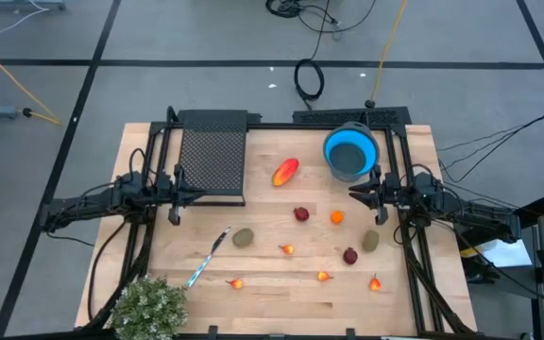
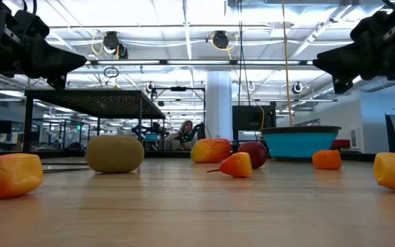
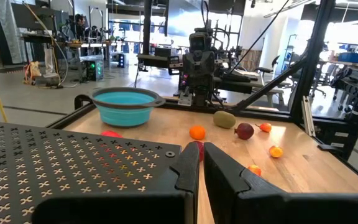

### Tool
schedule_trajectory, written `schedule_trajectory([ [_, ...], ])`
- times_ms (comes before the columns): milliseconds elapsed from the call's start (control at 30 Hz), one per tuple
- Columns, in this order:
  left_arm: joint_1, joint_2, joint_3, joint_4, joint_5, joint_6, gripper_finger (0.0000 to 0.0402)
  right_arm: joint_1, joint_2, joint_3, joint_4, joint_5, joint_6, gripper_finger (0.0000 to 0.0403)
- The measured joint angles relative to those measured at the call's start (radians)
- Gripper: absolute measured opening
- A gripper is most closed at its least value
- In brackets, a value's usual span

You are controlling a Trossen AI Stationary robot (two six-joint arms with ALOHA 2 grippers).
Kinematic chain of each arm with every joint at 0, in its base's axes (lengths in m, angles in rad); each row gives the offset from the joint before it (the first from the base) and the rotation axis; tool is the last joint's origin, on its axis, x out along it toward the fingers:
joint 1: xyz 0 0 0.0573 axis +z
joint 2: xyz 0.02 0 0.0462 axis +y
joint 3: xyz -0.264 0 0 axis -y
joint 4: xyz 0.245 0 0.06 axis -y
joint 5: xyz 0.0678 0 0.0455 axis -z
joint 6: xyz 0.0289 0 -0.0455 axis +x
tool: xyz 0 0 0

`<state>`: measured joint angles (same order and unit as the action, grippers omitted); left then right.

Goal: Pick & Place Fruit
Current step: Put the blue strainer bowl on the shelf

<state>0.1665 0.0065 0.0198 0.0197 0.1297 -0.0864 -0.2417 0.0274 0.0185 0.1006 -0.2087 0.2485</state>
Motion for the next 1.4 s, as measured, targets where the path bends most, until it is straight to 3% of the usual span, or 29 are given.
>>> schedule_trajectory([
  [433, 0.000, 0.000, 0.000, 0.000, 0.000, 0.006, 0.0024, 0.000, 0.000, 0.000, 0.003, 0.012, 0.159, 0.0073],
  [633, 0.000, 0.000, 0.000, 0.014, 0.000, 0.000, 0.0024, -0.001, 0.000, 0.000, 0.119, 0.036, 0.157, 0.0073],
  [900, 0.000, 0.000, 0.000, 0.044, 0.000, 0.003, 0.0024, -0.001, 0.000, 0.031, 0.369, 0.284, 0.146, 0.0073],
  [1100, 0.000, 0.000, 0.000, 0.128, -0.010, -0.021, 0.0024, -0.001, 0.062, 0.213, 0.135, 0.485, 0.117, 0.0073],
  [1400, 0.000, 0.000, 0.000, 0.169, -0.028, -0.021, 0.0024, -0.002, 0.312, 0.505, -0.219, 0.762, 0.072, 0.0073],
])
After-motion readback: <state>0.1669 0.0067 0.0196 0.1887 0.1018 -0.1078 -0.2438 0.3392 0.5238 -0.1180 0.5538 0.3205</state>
